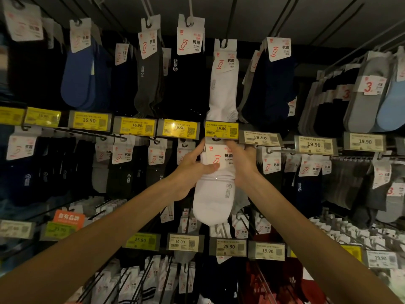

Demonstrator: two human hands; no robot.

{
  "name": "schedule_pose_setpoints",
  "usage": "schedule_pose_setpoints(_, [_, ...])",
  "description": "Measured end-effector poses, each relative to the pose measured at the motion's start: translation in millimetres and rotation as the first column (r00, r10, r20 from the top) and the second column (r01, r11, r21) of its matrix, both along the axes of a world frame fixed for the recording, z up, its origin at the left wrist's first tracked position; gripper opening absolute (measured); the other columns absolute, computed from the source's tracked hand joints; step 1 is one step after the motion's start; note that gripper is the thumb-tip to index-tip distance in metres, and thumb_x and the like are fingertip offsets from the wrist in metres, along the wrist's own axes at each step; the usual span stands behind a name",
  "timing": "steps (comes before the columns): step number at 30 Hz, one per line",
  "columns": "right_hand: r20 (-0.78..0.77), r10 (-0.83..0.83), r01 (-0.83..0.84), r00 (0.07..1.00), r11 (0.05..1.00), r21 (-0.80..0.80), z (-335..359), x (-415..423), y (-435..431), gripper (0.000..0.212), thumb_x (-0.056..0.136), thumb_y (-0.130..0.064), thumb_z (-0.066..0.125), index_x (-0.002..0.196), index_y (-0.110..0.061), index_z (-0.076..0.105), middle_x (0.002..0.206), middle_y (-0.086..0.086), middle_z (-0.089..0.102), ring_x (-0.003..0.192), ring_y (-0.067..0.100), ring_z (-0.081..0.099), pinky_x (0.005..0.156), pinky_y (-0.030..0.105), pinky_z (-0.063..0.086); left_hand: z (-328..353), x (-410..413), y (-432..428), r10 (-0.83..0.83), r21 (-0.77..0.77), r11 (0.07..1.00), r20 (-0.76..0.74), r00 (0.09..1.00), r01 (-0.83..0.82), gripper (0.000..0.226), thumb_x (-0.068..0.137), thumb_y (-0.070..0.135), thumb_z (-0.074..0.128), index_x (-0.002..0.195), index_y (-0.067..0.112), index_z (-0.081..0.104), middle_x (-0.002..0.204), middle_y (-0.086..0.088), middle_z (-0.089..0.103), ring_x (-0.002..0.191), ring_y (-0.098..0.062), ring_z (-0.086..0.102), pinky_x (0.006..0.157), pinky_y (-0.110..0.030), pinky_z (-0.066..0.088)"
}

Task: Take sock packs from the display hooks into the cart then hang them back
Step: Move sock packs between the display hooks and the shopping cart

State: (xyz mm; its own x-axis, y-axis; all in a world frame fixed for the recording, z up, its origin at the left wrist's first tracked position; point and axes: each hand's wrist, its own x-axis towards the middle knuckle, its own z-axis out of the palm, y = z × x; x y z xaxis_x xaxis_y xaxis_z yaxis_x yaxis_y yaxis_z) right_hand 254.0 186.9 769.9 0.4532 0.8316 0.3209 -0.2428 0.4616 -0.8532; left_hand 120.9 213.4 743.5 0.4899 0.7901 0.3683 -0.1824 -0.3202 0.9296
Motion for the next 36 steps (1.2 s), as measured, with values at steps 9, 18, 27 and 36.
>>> schedule_pose_setpoints(9, [-0.008,0.019,-0.019,1.0,0.999,-0.047,-2.5,6.2,4.4,0.028,0.087,-0.009,0.069,0.113,-0.014,0.059,0.098,0.013,0.071,0.079,0.024,0.07,0.064,0.036,0.059,-5.2,5.1,3.3,0.0,-0.025,1.0,0.01,1.0,0.001,0.079,0.088,-0.003,0.066,0.147,0.041,0.039,0.128,0.0,0.066,0.117,-0.021,0.063,0.099,-0.047,0.052])
schedule_pose_setpoints(18, [0.208,-0.083,0.093,0.975,0.995,-0.039,-17.4,2.9,23.9,0.037,0.093,-0.018,0.063,0.127,-0.015,0.049,0.115,0.009,0.066,0.1,0.022,0.067,0.087,0.04,0.056,-15.8,6.4,26.4,0.095,0.021,0.995,-0.023,0.995,-0.095,0.07,0.094,0.007,0.064,0.15,0.037,0.035,0.135,0.0,0.06,0.118,-0.017,0.061,0.096,-0.035,0.054])
schedule_pose_setpoints(27, [0.773,-0.552,0.29,0.313,0.83,0.475,-79.6,5.5,9.9,0.059,0.098,-0.025,0.054,0.149,-0.024,0.026,0.156,0.006,0.0,0.144,0.013,0.014,0.115,0.027,0.023,-38.2,6.5,26.4,0.322,0.329,0.902,-0.087,0.943,-0.278,0.059,0.105,0.018,0.044,0.151,0.047,0.023,0.101,-0.007,0.067,0.092,-0.013,0.065,0.073,-0.013,0.051])
schedule_pose_setpoints(36, [0.842,-0.479,0.405,-0.248,0.738,0.539,-93.1,19.7,41.5,0.06,0.102,-0.041,0.034,0.156,-0.024,0.013,0.161,0.018,-0.003,0.147,0.04,-0.01,0.118,0.049,-0.005,-30.8,21.7,58.1,0.228,0.338,0.933,-0.275,0.934,-0.128,0.059,0.105,0.008,0.039,0.152,0.041,0.026,0.131,0.013,0.046,0.101,0.013,0.048,0.073,0.003,0.04])
